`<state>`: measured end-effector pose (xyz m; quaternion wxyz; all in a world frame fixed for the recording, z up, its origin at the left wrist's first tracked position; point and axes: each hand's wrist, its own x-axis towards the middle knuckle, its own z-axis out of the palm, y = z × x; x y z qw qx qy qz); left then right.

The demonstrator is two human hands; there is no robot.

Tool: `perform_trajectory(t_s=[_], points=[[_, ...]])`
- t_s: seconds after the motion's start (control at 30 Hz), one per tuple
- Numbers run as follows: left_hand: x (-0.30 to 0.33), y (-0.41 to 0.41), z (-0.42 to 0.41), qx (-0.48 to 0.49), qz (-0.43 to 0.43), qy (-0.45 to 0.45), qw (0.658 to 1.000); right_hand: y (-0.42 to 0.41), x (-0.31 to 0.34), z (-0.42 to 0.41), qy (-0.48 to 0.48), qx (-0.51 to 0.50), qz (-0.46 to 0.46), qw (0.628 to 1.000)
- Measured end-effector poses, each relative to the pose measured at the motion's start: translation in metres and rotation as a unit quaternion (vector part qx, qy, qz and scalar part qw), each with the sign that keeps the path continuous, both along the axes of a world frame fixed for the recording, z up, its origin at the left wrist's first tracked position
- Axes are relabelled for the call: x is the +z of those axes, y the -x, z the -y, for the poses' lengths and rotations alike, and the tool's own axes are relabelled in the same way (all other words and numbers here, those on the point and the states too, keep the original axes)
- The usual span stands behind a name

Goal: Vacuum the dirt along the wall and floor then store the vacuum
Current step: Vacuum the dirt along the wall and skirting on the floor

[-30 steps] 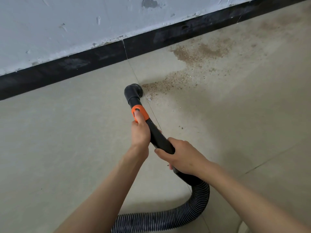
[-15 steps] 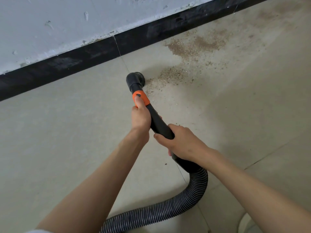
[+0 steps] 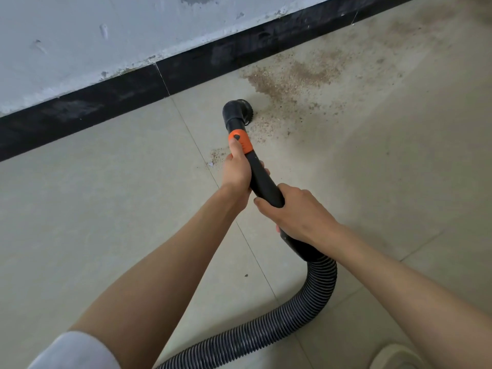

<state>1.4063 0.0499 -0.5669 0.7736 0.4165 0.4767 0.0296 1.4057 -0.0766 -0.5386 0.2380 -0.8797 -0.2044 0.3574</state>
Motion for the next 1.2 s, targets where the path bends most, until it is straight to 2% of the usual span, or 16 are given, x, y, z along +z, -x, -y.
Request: perform_trajectory(t_s=[0.27,0.43,0.73,0.9,1.2], points=[[-0.003,-0.037,0.017,-0.060,0.017,0.002,0.998,-0.021,-0.010,0.015,0.004,-0.060,0.023,0.998],[-0.005,-0.029,0.006,-0.059,0.004,-0.008,0.998,-0.015,-0.008,0.007,0.004,-0.038,0.027,0.999],[0.004,0.059,-0.027,0.078,-0.031,-0.024,0.996,0.039,0.005,-0.026,0.003,0.093,-0.006,0.996],[0.009,0.124,-0.008,0.125,-0.052,-0.031,0.990,0.088,0.003,-0.012,0.031,0.176,-0.002,0.984],[0.014,0.141,0.027,0.077,-0.009,-0.030,0.997,0.108,0.018,0.025,0.055,0.131,-0.029,0.989]])
